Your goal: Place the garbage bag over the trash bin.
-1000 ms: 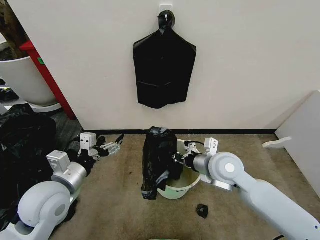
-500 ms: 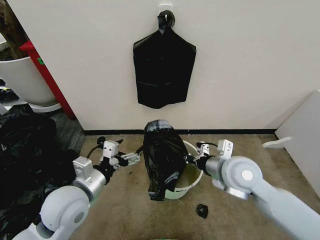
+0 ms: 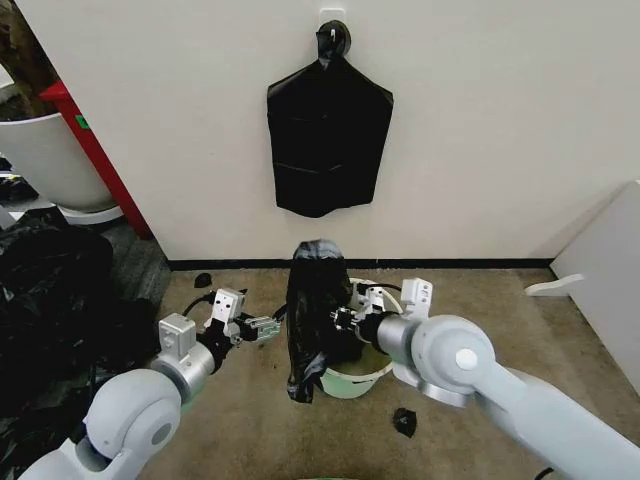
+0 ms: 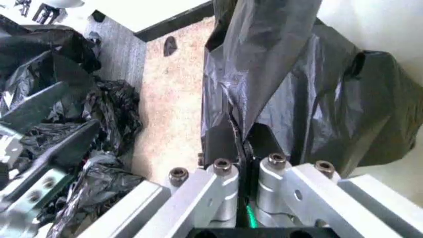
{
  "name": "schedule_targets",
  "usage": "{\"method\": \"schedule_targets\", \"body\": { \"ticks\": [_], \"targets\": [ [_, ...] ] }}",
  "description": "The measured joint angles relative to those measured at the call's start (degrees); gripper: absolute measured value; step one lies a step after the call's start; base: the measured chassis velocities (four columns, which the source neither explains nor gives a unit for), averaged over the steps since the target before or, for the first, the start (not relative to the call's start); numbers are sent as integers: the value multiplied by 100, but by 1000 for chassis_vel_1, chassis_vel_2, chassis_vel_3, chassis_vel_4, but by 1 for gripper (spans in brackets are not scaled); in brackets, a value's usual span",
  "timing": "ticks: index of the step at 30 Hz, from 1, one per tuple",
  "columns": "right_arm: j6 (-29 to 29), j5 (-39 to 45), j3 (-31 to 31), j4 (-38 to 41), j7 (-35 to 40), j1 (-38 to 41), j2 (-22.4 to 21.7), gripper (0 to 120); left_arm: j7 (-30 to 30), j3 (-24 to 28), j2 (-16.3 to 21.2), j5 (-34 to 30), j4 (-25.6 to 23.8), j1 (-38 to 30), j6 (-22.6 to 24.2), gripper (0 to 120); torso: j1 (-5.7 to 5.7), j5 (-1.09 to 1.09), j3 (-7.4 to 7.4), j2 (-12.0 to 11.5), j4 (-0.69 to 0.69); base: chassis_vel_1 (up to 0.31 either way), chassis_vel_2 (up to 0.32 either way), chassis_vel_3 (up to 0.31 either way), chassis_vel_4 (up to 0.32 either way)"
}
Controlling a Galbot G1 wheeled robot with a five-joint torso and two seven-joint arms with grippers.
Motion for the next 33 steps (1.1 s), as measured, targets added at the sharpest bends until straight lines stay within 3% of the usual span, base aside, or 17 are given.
{"method": "schedule_targets", "body": {
  "ticks": [10, 20, 33],
  "targets": [
    [10, 17, 71, 27, 7, -98, -159, 0, -170, 609, -169, -79, 867, -793, 45, 100, 0, 0, 0, 0, -1, 0, 0, 0, 0],
    [39, 2, 134, 20, 48, -154, -115, 0, -661, 1173, -256, -390, 863, -1326, 363, 100, 0, 1, 0, 0, -1, 0, 0, 0, 0],
    [40, 205, 384, 8, 111, -118, -174, 0, -1176, 1934, -431, -563, 1291, -1865, 634, 100, 0, 1, 0, 0, -1, 0, 0, 0, 0]
  ]
}}
